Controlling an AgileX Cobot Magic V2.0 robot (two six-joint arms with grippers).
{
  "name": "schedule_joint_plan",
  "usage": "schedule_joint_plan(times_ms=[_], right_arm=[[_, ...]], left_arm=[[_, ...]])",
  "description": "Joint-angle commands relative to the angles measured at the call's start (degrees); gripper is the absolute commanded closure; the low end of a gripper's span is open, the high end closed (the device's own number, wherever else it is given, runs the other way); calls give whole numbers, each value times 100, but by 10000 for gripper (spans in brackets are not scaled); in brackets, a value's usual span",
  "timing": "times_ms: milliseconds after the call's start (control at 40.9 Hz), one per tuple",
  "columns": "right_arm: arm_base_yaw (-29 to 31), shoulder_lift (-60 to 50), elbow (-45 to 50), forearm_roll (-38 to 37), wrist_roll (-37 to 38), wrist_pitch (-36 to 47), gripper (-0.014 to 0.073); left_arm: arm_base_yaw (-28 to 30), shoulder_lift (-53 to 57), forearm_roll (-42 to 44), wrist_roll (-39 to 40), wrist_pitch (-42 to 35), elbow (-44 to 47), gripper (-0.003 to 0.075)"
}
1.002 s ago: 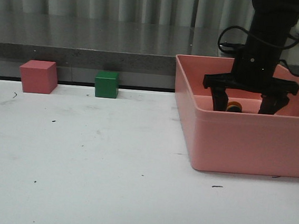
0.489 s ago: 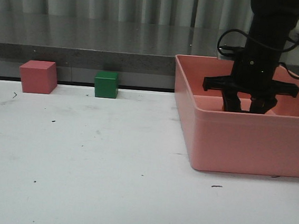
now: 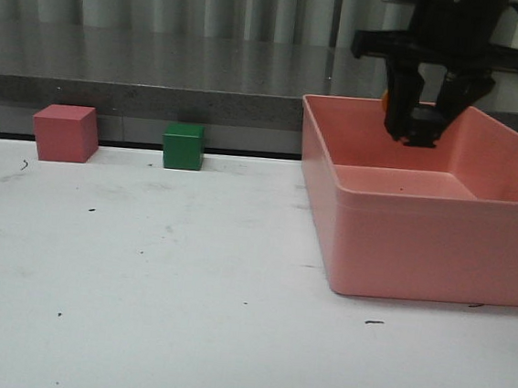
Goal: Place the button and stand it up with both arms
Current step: 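Lift the button out of the bin and carry it toward the red cube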
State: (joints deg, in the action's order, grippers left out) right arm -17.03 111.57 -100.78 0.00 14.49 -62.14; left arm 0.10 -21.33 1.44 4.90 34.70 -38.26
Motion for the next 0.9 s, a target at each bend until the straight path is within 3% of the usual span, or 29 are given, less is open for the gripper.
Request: schedule_joint_plan(times_ms=[0,220,489,880], right_arm=[[-339,-565,-180,163,1,63,347],[-1328,-644,-174,351,7,184,347],[-2400,-225,-285,405,378,918,347],[-2816,1525,-1768,400,1187,-20,347]], left_arm=[[-42,-92,7,45,-474,-152,740],[-42,-92,7,45,-474,-152,740],[-42,-92,7,45,-474,-152,740],[-42,-92,7,45,-474,-152,740]])
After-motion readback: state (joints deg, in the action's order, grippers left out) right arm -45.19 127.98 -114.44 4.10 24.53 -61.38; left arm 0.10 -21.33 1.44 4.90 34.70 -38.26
